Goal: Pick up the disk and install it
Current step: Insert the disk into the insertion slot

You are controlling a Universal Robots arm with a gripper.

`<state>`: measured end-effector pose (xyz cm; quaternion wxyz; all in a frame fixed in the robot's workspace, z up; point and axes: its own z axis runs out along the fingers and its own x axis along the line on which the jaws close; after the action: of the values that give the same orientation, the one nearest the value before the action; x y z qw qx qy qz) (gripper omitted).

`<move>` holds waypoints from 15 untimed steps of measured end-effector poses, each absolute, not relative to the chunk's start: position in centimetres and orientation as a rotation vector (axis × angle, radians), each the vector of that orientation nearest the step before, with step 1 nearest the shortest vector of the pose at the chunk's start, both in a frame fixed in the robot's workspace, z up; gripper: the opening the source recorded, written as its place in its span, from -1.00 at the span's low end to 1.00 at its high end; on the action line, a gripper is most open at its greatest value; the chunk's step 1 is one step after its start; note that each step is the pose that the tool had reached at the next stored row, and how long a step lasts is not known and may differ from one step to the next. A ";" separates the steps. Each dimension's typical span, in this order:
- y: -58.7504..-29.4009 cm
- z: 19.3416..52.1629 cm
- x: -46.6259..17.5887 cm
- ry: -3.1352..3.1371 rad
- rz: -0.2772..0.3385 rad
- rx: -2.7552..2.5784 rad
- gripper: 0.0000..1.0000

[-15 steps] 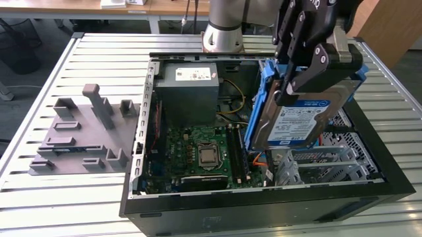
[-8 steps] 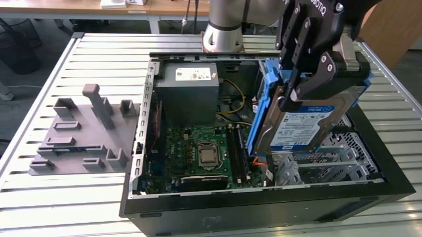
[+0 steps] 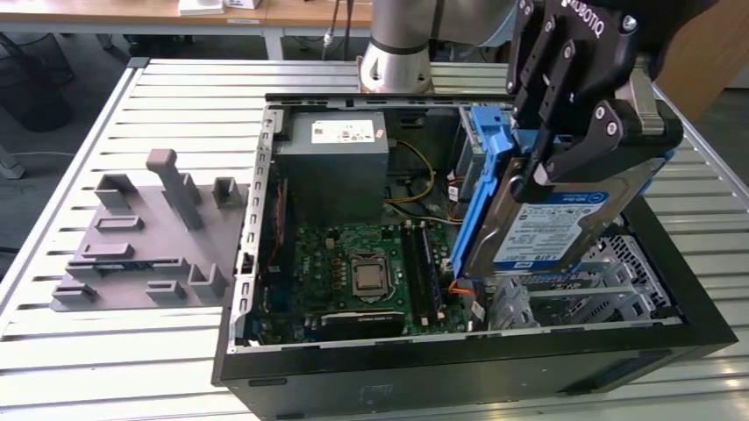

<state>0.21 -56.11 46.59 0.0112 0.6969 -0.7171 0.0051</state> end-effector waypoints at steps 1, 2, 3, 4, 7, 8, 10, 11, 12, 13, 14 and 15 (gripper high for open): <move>-56.1 46.6 0.4 -2.237 0.016 2.174 -0.27; -56.1 46.5 0.5 -2.237 0.016 2.174 -0.27; -56.1 46.5 0.7 -2.237 0.016 2.174 -0.27; -56.1 46.5 0.8 -2.237 0.016 2.174 -0.27; -56.1 46.4 1.3 -2.237 0.016 2.174 -0.27; -56.1 46.4 1.4 -2.237 0.016 2.174 -0.27; -56.1 46.4 1.4 -2.237 0.016 2.174 -0.27; -56.1 46.4 1.4 -2.237 0.016 2.174 -0.27; -56.1 46.4 1.4 -2.237 0.016 2.174 -0.27; -56.1 46.4 1.4 -2.237 0.016 2.174 -0.27; -56.1 46.4 1.4 -2.237 0.016 2.174 -0.27; -56.1 46.4 1.5 -2.237 0.016 2.174 -0.27</move>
<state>1.52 -56.11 46.39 0.0112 0.6969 -0.7170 0.0051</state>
